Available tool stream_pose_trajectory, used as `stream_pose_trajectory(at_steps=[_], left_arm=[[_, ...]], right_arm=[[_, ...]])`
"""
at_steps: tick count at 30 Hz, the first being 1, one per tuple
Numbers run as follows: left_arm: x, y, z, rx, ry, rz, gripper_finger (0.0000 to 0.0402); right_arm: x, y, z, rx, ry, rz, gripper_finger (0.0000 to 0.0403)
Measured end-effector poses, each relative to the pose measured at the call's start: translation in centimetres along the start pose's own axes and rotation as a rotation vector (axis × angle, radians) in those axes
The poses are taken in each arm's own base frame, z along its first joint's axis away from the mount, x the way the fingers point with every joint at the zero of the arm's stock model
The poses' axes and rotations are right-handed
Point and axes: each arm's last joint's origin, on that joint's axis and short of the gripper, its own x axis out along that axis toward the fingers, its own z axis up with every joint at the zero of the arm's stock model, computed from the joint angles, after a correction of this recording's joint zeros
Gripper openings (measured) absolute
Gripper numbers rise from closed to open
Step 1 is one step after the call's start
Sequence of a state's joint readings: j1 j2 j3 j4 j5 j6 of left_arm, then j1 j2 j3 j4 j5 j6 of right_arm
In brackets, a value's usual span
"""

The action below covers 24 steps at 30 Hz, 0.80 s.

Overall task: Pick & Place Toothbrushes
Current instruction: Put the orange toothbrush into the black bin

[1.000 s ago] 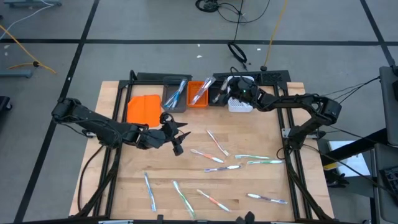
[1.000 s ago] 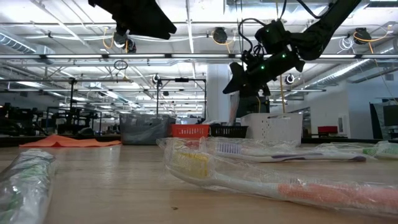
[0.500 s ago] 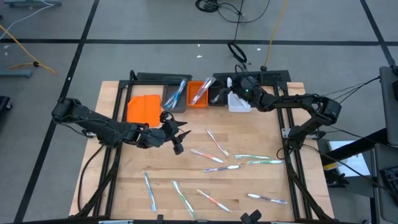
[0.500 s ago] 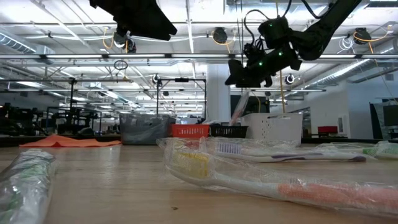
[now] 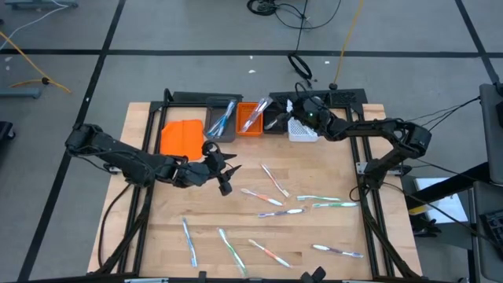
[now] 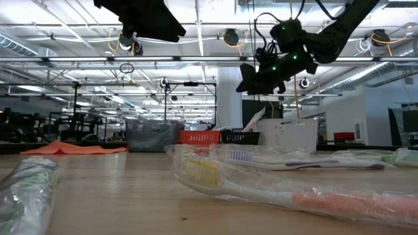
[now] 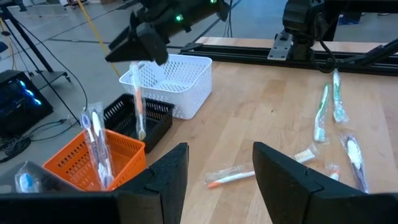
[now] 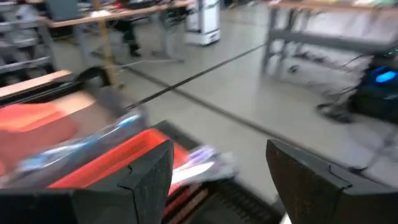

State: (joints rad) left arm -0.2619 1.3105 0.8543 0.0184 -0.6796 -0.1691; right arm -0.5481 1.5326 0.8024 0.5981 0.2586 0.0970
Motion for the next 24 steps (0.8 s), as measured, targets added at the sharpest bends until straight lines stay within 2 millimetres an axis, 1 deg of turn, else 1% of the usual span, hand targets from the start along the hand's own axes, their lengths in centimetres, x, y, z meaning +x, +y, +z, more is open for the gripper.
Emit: stream_pose_trajectory(at_steps=[4, 6, 9, 13, 16, 21, 24], left_arm=[[0.6, -0.4, -0.6, 0.028, 0.026, -0.011, 0.0182], [1.4, -0.7, -0.9, 0.036, 0.038, -0.058, 0.0182], [2.9, -1.7, -2.0, 0.108, 0.066, -0.154, 0.0182], [5.1, -3.0, -3.7, 0.220, 0.080, -0.273, 0.0182], [6.3, -3.8, -5.2, 0.290, 0.113, -0.331, 0.0182], [7.5, -4.7, -7.4, 0.321, 0.187, -0.444, 0.0182], [7.9, -5.0, -8.3, 0.329, 0.216, -0.463, 0.0182]], right_arm=[[-0.3, 1.4, -0.3, 0.060, 0.042, 0.163, 0.0247], [-0.6, 2.5, -0.5, 0.068, 0.064, 0.269, 0.0247], [-1.3, 4.3, -0.8, 0.033, 0.079, 0.372, 0.0247], [-2.1, 6.1, -1.1, 0.008, 0.098, 0.431, 0.0247], [-2.7, 7.1, -1.5, -0.008, 0.121, 0.462, 0.0247], [-3.4, 8.3, -2.2, -0.033, 0.174, 0.496, 0.0247], [-3.7, 8.8, -2.3, -0.040, 0.183, 0.512, 0.0247]])
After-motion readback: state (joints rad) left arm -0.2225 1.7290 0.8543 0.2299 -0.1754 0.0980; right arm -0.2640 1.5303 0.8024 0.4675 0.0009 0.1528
